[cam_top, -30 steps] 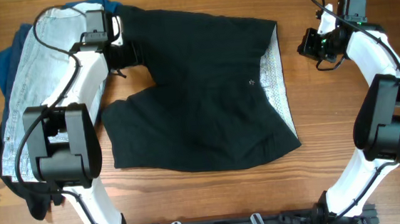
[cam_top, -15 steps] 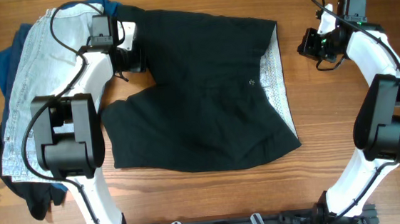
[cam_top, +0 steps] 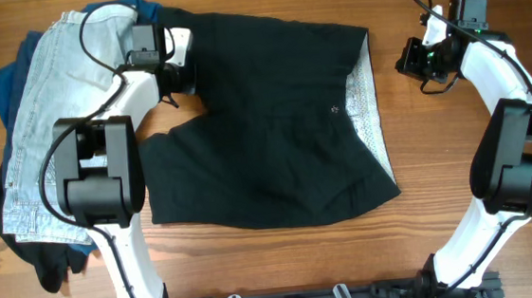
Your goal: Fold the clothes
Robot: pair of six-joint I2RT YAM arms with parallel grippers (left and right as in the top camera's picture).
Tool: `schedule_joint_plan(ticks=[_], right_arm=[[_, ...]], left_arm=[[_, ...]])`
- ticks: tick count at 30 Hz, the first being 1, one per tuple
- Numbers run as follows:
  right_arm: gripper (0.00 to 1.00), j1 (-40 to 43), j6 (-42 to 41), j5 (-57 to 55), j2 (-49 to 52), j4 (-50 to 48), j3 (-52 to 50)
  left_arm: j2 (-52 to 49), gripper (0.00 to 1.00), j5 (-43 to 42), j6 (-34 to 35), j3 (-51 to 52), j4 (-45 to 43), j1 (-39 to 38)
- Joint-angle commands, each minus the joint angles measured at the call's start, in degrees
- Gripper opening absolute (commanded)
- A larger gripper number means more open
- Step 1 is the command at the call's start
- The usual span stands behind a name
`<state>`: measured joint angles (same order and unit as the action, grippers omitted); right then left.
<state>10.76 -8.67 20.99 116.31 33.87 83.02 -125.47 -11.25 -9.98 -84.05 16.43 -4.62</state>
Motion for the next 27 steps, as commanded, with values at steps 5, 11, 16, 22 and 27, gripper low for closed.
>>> schedule_joint_plan(ticks=[5, 11, 16, 22, 27], right_arm=[[0.04, 0.0, 1.0, 0.5, -0.9, 0.2, 0.7], [0.04, 0.0, 1.0, 0.5, -0.9, 0.2, 0.7], [0.04, 0.0, 1.0, 0.5, -0.9, 0.2, 0.7], [0.09, 0.5, -0.9, 2.4, -2.3, 5.8, 2.1], [0.32, 1.6, -1.7, 4.3, -7.6, 16.3, 5.6]], left_arm=[[10.5, 0.04, 6.8, 7.5, 0.4, 3.0, -0.1], [18.3, 0.04, 19.3, 7.5, 0.4, 12.7, -0.1], [17.8, 0.22, 21.1, 7.5, 0.4, 21.3, -0.1], [18.3, 1.00, 27.4, 8.0, 0.4, 29.4, -0.1], [24.5, 1.00, 26.9, 17.2, 0.3, 33.7, -0.1]])
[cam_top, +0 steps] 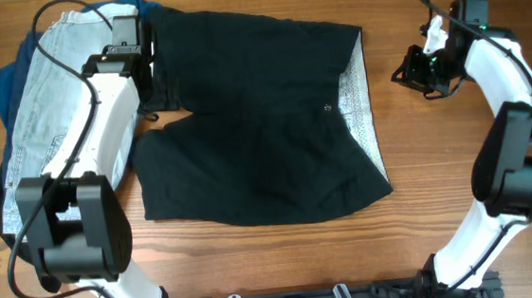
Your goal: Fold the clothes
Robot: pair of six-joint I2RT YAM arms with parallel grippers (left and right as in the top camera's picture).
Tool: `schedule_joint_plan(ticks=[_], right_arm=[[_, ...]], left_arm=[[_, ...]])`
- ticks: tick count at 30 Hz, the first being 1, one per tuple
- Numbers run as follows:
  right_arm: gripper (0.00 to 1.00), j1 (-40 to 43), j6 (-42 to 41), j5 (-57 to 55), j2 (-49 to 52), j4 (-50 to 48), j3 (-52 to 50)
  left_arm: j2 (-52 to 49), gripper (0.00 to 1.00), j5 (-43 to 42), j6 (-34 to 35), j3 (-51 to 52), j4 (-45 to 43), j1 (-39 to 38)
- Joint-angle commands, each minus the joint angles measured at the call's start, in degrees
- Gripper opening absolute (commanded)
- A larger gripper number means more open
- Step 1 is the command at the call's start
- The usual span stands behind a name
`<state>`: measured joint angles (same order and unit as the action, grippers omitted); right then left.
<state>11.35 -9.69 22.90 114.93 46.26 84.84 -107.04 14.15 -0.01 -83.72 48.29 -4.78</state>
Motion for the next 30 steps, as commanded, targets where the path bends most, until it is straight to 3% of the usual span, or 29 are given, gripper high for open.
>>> schedule_joint_plan(ticks=[1, 4, 7, 13, 19, 24, 30], right_arm=[[0.38, 1.0, 0.0, 2.4, -7.8, 5.7, 4.1], [0.64, 1.0, 2.1, 2.3, -14.8, 12.5, 4.2], [0.69, 1.0, 2.7, 0.2, -20.6, 20.7, 4.2], [0.68, 1.0, 2.9, -3.8, -29.3, 33.4, 4.1], [0.68, -1.8, -4.5, -6.6, -39.3, 36.8, -0.6], [0.68, -9.1, -13.2, -9.1, -44.7, 34.0, -12.2], [0.66, -20.7, -28.7, -13.1, -45.0, 20.8, -29.3]], left_arm=[[8.0, 1.00, 0.9, 8.1, 0.0, 2.3, 0.1], [15.4, 1.00, -7.9, 8.5, 0.0, 3.5, 0.1], [20.4, 1.00, -16.6, 8.5, 0.0, 6.7, 0.1], [22.7, 1.00, -20.3, 19.5, 0.2, 21.8, 0.0], [25.0, 1.00, -21.2, 28.1, 5.2, 28.6, -3.6], [32.1, 0.99, -20.5, 38.6, 15.2, 26.9, -9.7], [40.2, 0.99, -14.7, 56.6, 28.4, 22.4, -15.1]])
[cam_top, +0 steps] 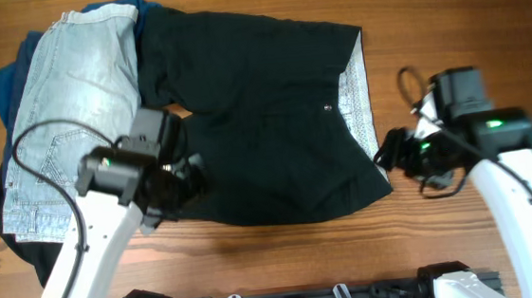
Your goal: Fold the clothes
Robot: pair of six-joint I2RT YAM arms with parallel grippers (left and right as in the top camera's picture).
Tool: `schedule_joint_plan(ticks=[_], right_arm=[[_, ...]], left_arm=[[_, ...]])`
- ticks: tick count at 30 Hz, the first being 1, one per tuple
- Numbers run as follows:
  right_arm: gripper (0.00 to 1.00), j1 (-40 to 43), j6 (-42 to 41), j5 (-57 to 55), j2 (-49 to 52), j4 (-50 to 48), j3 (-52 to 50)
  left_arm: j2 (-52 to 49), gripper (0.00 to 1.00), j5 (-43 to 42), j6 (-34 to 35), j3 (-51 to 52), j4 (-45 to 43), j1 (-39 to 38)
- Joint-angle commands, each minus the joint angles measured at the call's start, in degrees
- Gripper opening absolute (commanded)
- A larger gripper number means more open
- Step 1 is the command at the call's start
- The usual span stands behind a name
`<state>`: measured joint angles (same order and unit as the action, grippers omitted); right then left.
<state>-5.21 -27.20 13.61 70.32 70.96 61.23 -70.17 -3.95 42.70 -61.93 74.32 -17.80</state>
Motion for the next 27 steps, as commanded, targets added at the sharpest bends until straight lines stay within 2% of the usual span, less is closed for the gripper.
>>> schedule_joint_plan(ticks=[1, 4, 9, 13, 15, 19, 24, 27], right_arm=[[0.66, -5.2, -14.7, -5.0, -0.4, -5.5, -7.4], [0.62, -8.9, -30.0, -13.2, -0.4, -10.1, -12.3], [0.55, -11.0, -43.7, -22.4, 0.0, -15.1, -17.4], [0.52, -11.0, -43.4, -22.1, 3.9, -21.7, -20.1], [0.52, -11.0, -43.3, -21.4, 7.1, -23.6, -20.1], [0.51, -11.0, -43.2, -18.5, 14.2, -25.2, -20.1], [0.51, -11.0, -38.2, -17.2, 15.8, -25.5, -20.1], [0.51, -11.0, -35.3, -16.5, 15.8, -26.4, -20.1]], left_arm=[[3.7, 0.98, 3.4, 16.2, 8.2, -4.5, -2.6], [3.6, 0.97, 3.5, 26.0, 16.8, -10.8, -4.9], [3.6, 0.91, 5.8, 36.5, 25.9, -18.7, -5.0], [3.6, 1.00, 10.4, 44.9, 28.1, -18.6, -5.0], [3.5, 1.00, 14.4, 48.1, 28.2, -19.1, -5.0], [1.7, 1.00, 16.5, 48.2, 28.2, -24.8, -5.0], [-3.2, 1.00, 16.5, 48.2, 28.2, -25.6, -5.0], [-7.8, 1.00, 16.4, 48.2, 28.2, -29.0, -5.0]])
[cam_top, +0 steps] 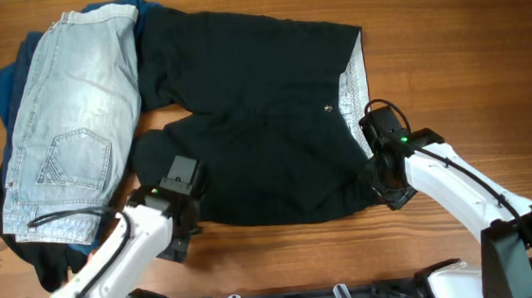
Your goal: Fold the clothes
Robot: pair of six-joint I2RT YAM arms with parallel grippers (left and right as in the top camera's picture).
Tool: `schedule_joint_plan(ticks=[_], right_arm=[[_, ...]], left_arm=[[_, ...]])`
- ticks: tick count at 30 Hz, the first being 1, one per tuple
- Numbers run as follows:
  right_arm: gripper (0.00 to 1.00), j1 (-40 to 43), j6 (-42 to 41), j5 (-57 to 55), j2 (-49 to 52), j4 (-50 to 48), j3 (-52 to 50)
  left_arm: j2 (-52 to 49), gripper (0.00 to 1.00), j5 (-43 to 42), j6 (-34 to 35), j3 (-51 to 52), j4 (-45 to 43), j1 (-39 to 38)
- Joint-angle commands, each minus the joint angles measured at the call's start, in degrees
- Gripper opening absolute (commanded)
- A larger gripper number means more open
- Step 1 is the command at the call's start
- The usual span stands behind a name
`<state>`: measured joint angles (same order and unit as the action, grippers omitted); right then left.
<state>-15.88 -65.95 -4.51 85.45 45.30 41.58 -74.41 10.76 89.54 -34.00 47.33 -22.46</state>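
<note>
Black shorts (254,121) lie spread flat in the middle of the table, with the waistband and its patterned lining (355,90) to the right and the two legs to the left. My left gripper (184,215) is at the front left corner of the near leg, right on its hem. My right gripper (381,183) sits at the front right corner, on the end of the waistband. The overhead view hides both pairs of fingers under the wrists, so neither one's state shows.
A pile of clothes lies at the left: light denim shorts (68,107) on top, a blue garment behind them and a dark one (51,261) underneath at the front. Bare wooden table (470,76) surrounds the shorts on the right.
My left gripper has shifted from the near leg's left edge to its front corner. My right gripper has come from beside the waistband onto its front end. The shorts lie unchanged.
First my left gripper was at the far leg of the shorts and my right gripper was off at the far right. Then the left was further left and the far leg lay straighter. Later both grippers were near the front, and now each is at a front corner.
</note>
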Motion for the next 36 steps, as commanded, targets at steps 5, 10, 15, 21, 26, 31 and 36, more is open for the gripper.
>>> schedule_joint_plan(ticks=[5, 10, 15, 21, 26, 31, 36], right_arm=[[0.46, -0.3, 7.6, 1.6, 0.7, -2.9, -0.4], [0.27, -0.3, 10.4, 4.6, 1.5, -2.7, -0.4], [0.05, -0.3, 10.4, 6.7, 1.5, -1.9, -0.4], [0.43, -0.3, 13.7, 7.0, 1.5, -0.9, -0.4], [0.64, -0.3, 19.7, 10.6, 1.5, 0.3, -0.4], [0.65, -0.3, 19.6, 11.4, 1.5, 1.9, -0.6], [0.67, -0.3, 17.9, 11.4, 1.5, 0.7, -3.5]], left_arm=[[-10.3, 1.00, 3.6, 1.4, 0.3, -10.8, -0.3], [-12.7, 0.71, 6.4, 1.4, 0.3, -12.1, -0.3], [-12.7, 0.04, 9.4, 1.3, 0.3, -12.7, -0.3], [-12.7, 0.04, 9.7, 0.7, 0.3, -14.4, -0.3], [-12.7, 0.04, 9.7, 0.7, 0.3, -15.1, -0.3], [-12.7, 0.04, 9.7, 0.7, 0.3, -15.8, -0.3], [-12.7, 0.04, 9.6, -0.8, 0.3, -15.9, -0.3]])
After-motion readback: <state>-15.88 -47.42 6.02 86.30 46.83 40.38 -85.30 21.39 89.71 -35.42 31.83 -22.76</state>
